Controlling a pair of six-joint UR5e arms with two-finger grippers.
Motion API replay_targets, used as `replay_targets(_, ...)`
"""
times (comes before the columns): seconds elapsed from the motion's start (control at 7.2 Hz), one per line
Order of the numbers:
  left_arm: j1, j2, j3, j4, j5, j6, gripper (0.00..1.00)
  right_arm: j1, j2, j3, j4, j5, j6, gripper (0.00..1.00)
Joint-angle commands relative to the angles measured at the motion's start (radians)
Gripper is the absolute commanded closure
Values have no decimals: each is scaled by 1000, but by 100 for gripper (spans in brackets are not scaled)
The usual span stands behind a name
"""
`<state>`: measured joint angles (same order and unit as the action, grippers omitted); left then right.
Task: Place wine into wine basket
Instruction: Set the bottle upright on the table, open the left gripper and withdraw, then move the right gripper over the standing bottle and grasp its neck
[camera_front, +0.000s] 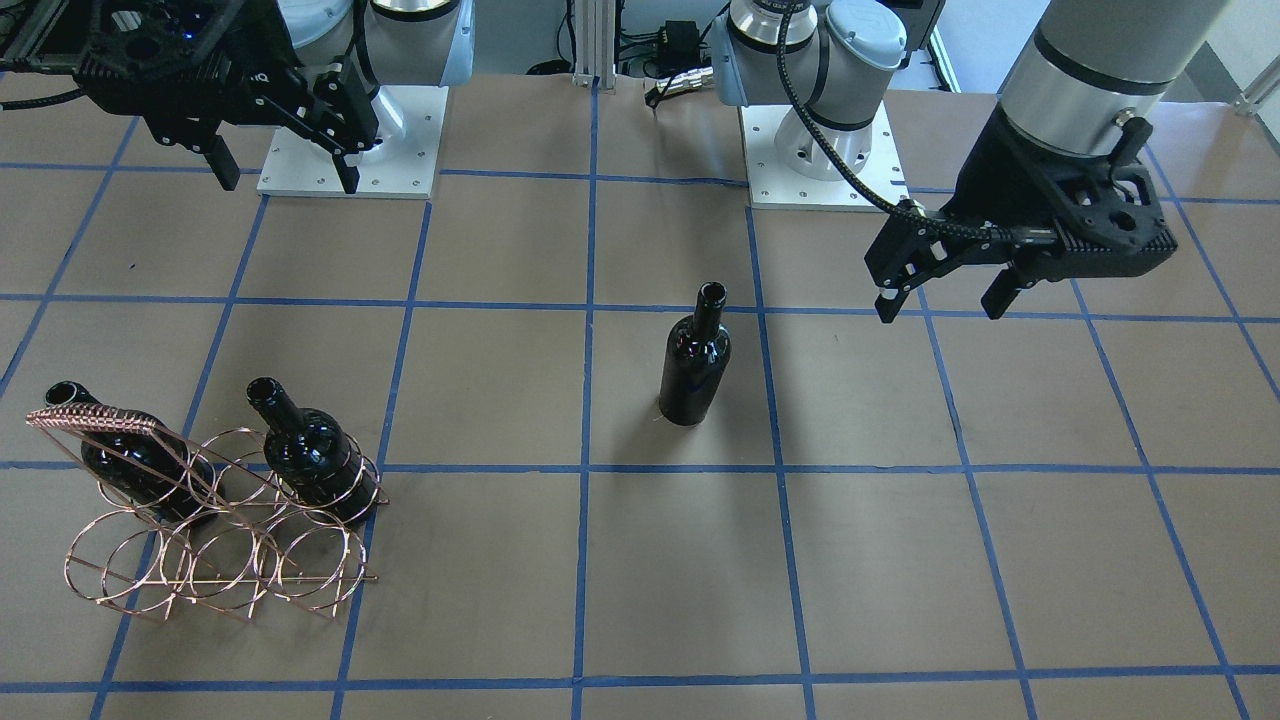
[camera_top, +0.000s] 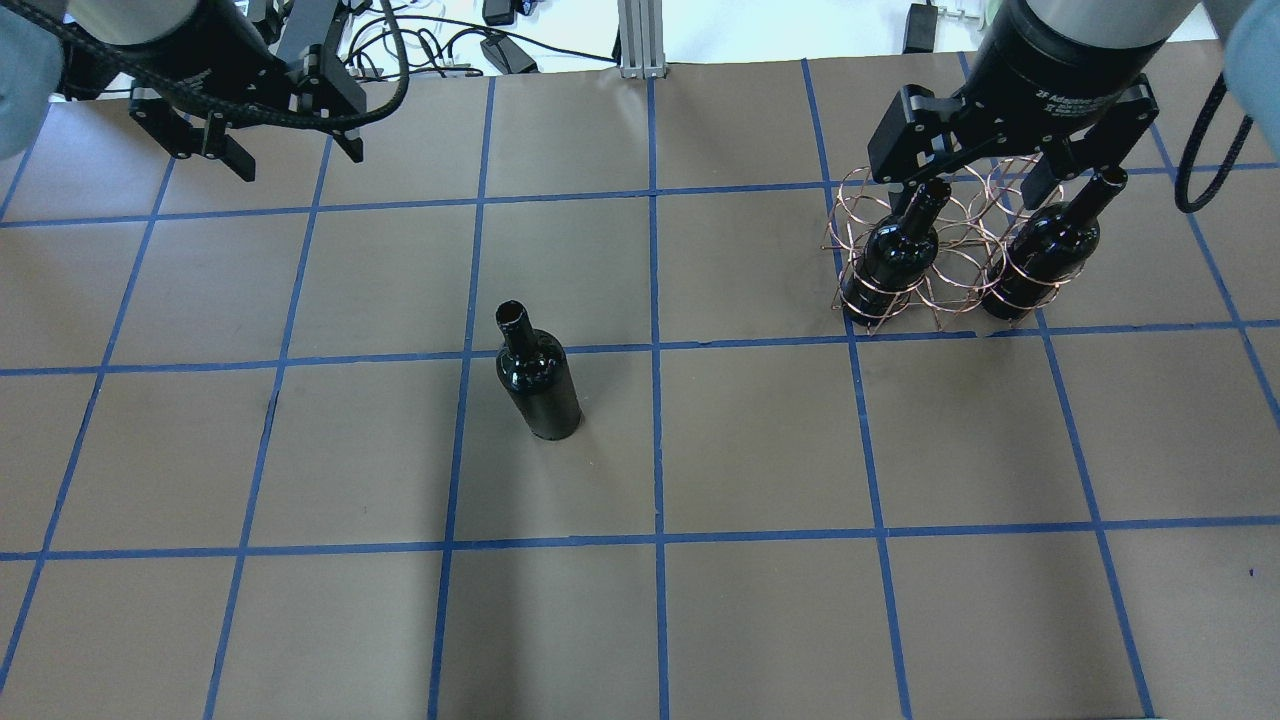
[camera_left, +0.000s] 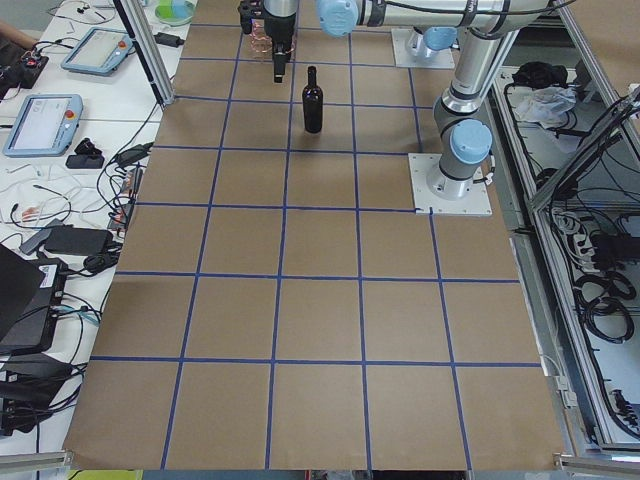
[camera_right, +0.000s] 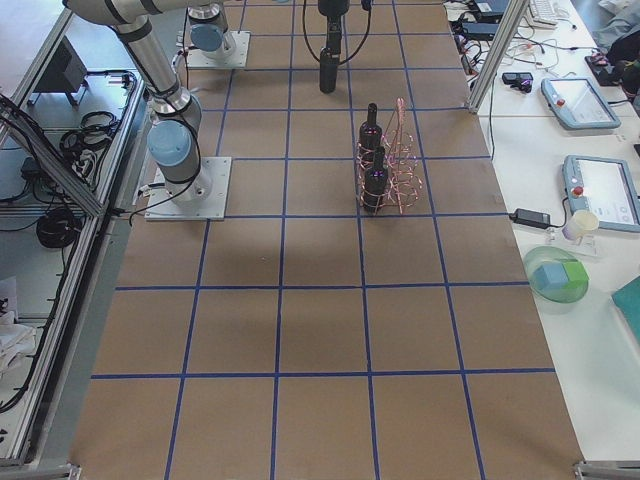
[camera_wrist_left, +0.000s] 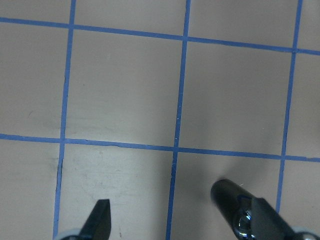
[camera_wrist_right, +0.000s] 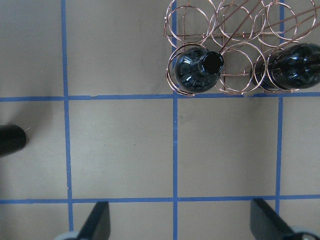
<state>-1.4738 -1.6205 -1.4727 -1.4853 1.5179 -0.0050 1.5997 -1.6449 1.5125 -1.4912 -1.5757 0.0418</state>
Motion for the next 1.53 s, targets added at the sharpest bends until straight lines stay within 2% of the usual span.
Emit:
replay_targets(0.0, 10, 16, -15, -32, -4, 20, 0, 0, 11, 8, 54, 5, -5, 0)
replay_targets(0.14, 10, 36, -18, -41, -5, 20, 0, 14, 10, 8, 4, 14, -5, 0)
replay_targets(0.42, 35, 56, -14, -73, 31, 36, 0, 174, 60, 6, -183, 2, 80, 0)
replay_targets(0.56, 41, 59, -14, -88, 100, 36, 0, 266, 110, -4, -196, 3, 177, 0)
replay_targets(0.83, 61, 62, -11, -89, 103, 58, 0, 417, 169, -6, -234, 5, 433, 0)
replay_targets(0.97, 62, 64, -12, -89, 107, 91, 0, 483, 221, -6, -307, 2, 502, 0)
replay_targets(1.11, 62, 67, -15, -90, 107, 92, 0, 550, 278, -30, -355, 2, 668, 0)
replay_targets(1.39, 62, 68, -20, -89, 107, 92, 0, 581, 368, -118, -342, 11, 829, 0)
